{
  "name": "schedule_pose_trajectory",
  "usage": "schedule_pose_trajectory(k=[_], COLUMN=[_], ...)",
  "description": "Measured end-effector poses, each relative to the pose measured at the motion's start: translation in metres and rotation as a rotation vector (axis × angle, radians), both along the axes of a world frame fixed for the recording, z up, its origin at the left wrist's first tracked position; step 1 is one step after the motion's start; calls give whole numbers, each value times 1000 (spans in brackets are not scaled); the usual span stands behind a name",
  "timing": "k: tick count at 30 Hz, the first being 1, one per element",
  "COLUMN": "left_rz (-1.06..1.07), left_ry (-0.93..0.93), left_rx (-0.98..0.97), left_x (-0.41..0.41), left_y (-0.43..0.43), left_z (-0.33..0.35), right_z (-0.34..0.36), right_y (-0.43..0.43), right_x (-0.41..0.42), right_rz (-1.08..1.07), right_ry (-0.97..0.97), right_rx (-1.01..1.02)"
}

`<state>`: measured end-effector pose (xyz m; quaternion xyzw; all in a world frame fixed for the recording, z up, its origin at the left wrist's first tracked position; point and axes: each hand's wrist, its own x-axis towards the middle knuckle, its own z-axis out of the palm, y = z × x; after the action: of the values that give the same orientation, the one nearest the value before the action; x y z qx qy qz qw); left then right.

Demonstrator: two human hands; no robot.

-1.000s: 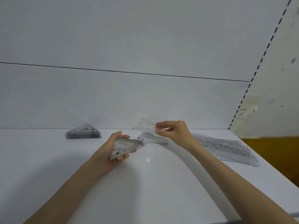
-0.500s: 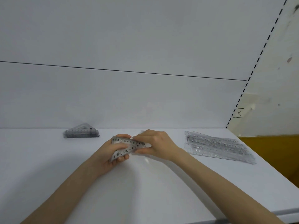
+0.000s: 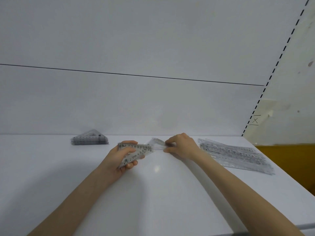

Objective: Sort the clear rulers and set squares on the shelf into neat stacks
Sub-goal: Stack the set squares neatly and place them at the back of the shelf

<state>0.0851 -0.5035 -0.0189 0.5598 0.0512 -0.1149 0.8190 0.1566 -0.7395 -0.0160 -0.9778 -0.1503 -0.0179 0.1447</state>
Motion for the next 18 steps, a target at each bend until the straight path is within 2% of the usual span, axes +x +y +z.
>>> schedule_pose_trajectory(k=[5, 18], left_rz=[62, 97], left_ry=[30, 51], left_rx=[-1, -88], left_x=[1, -2], left_y=[-1, 1], left_z=[-1, 5], right_z=[0, 9], right_y=[-5, -21], right_x=[4, 3], right_rz=[-19, -32], right_ry=[67, 104], right_rx=[273, 394])
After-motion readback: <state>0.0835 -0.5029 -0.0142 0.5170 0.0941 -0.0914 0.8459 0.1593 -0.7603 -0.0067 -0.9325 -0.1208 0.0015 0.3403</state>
